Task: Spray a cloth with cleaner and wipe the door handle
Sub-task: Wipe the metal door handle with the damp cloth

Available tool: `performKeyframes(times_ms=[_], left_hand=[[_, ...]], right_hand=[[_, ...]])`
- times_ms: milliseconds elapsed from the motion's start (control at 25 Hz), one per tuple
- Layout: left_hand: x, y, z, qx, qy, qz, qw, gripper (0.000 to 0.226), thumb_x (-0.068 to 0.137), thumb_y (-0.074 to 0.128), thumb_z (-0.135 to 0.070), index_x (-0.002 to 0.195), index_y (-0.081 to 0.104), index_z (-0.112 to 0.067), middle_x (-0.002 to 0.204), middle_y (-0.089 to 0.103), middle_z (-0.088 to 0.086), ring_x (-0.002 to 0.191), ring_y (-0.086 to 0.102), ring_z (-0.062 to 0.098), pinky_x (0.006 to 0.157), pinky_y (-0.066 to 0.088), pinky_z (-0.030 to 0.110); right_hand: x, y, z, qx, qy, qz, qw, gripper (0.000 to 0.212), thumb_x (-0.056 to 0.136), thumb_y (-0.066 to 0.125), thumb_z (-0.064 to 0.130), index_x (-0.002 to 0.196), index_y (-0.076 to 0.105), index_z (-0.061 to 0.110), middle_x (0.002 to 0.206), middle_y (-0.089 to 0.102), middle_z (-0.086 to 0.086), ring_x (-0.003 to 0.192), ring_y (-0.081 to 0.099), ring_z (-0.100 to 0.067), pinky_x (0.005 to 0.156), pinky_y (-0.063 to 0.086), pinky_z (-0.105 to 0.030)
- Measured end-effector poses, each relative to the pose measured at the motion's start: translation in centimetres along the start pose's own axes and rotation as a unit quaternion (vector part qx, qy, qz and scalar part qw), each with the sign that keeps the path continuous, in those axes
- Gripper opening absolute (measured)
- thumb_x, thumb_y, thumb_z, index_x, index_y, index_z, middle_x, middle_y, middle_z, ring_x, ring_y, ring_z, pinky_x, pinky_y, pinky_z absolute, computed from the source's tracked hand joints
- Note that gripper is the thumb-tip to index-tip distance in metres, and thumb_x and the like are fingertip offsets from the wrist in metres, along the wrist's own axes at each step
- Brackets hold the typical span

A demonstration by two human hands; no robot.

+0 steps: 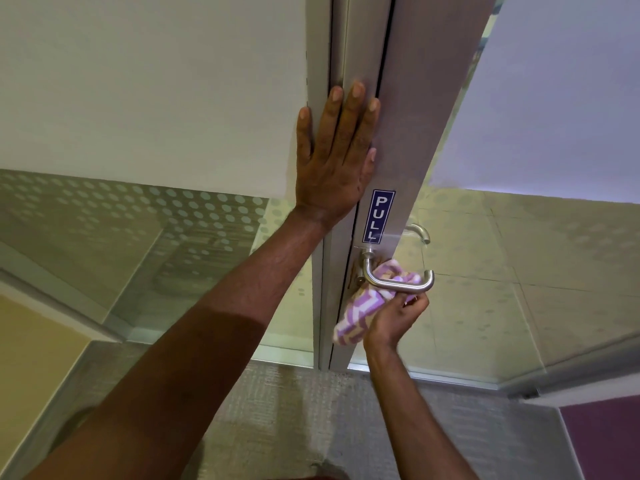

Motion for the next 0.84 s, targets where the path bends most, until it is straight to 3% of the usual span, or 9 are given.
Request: performKeyframes(times_ms=[160, 240, 400, 560, 640, 720, 800, 840], left_hand=[[0.0, 0.1, -0.1, 0.003, 0.001, -0.005, 1.000, 0.053, 0.109, 0.046, -0.033, 0.156, 0.036, -0.013, 0.159, 0.046, 0.013, 0.151, 0.032, 0.033, 0.131, 0.001, 0.052], [0.0, 0.1, -0.1, 0.004, 0.001, -0.001, 1.000, 0.053, 0.108, 0.046, -0.033, 0.156, 0.035, -0.013, 0.159, 0.048, 0.014, 0.151, 0.032, 0.033, 0.131, 0.001, 0.052], [0.0, 0.3, 0.0, 0.013, -0.001, 0.001, 1.000, 0.053, 0.108, 0.046, -0.034, 0.156, 0.035, -0.013, 0.158, 0.050, 0.014, 0.151, 0.032, 0.033, 0.130, 0.001, 0.052], [0.0, 0.5, 0.0, 0.014, 0.001, 0.004, 1.000, 0.052, 0.108, 0.045, -0.034, 0.155, 0.036, -0.013, 0.158, 0.048, 0.014, 0.151, 0.032, 0.033, 0.131, 0.000, 0.052], [0.0, 0.5, 0.0, 0.014, 0.002, 0.007, 1.000, 0.052, 0.109, 0.045, -0.034, 0.155, 0.035, -0.013, 0.158, 0.047, 0.014, 0.150, 0.032, 0.034, 0.131, 0.000, 0.052], [0.0, 0.5, 0.0, 0.014, 0.002, 0.009, 1.000, 0.052, 0.108, 0.045, -0.034, 0.155, 0.035, -0.013, 0.159, 0.044, 0.014, 0.150, 0.032, 0.034, 0.130, 0.000, 0.052], [0.0, 0.5, 0.0, 0.015, 0.003, 0.011, 1.000, 0.052, 0.108, 0.045, -0.033, 0.155, 0.035, -0.013, 0.159, 0.042, 0.013, 0.150, 0.032, 0.034, 0.130, 0.002, 0.052], [0.1, 0.5, 0.0, 0.014, 0.003, 0.013, 1.000, 0.053, 0.108, 0.045, -0.033, 0.155, 0.035, -0.013, 0.159, 0.043, 0.014, 0.151, 0.031, 0.034, 0.130, 0.002, 0.053]], right_hand=[[0.6, 0.5, 0.4, 0.001, -0.012, 0.002, 1.000, 0.030, 0.107, 0.039, 0.015, 0.137, 0.040, 0.014, 0.127, 0.056, -0.001, 0.105, 0.060, -0.020, 0.067, 0.047, 0.000], [1.0, 0.3, 0.0, 0.014, 0.018, 0.004, 1.000, 0.030, 0.106, 0.042, 0.018, 0.135, 0.034, 0.012, 0.124, 0.053, -0.005, 0.100, 0.060, -0.021, 0.060, 0.047, -0.002], [0.3, -1.0, -0.8, 0.022, 0.013, 0.051, 0.998, 0.037, 0.090, 0.056, 0.027, 0.116, 0.030, 0.020, 0.107, 0.054, -0.002, 0.081, 0.062, -0.012, 0.061, 0.049, -0.014], [-1.0, -1.5, -1.9, -0.119, -0.087, 0.095, 0.985, 0.073, 0.075, 0.082, 0.002, 0.128, 0.033, 0.005, 0.133, 0.040, -0.016, 0.113, 0.051, -0.023, 0.076, 0.048, -0.002], [-0.8, -1.7, -1.9, -0.189, -0.143, 0.092, 0.967, 0.074, 0.075, 0.082, -0.003, 0.132, 0.035, 0.003, 0.136, 0.035, -0.016, 0.113, 0.040, -0.009, 0.079, 0.045, 0.002], [0.2, -1.7, -1.6, -0.181, -0.160, 0.063, 0.968, 0.063, 0.083, 0.075, -0.003, 0.132, 0.038, 0.008, 0.133, 0.034, -0.010, 0.109, 0.041, -0.001, 0.086, 0.054, -0.012], [0.8, -1.4, -1.2, -0.120, -0.147, 0.034, 0.981, 0.054, 0.090, 0.070, 0.006, 0.134, 0.039, 0.014, 0.133, 0.032, 0.002, 0.111, 0.049, -0.007, 0.093, 0.058, -0.030], [0.6, -0.9, -1.0, -0.092, -0.149, 0.035, 0.984, 0.052, 0.094, 0.067, 0.012, 0.137, 0.039, 0.018, 0.133, 0.033, 0.005, 0.115, 0.053, -0.012, 0.095, 0.058, -0.032]])
Point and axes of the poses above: each hand's wrist, its own x-axis towards the middle knuckle, its own y-axis out of the palm, z = x × y, the point moved 5 cm from there along x, towards the middle knuckle
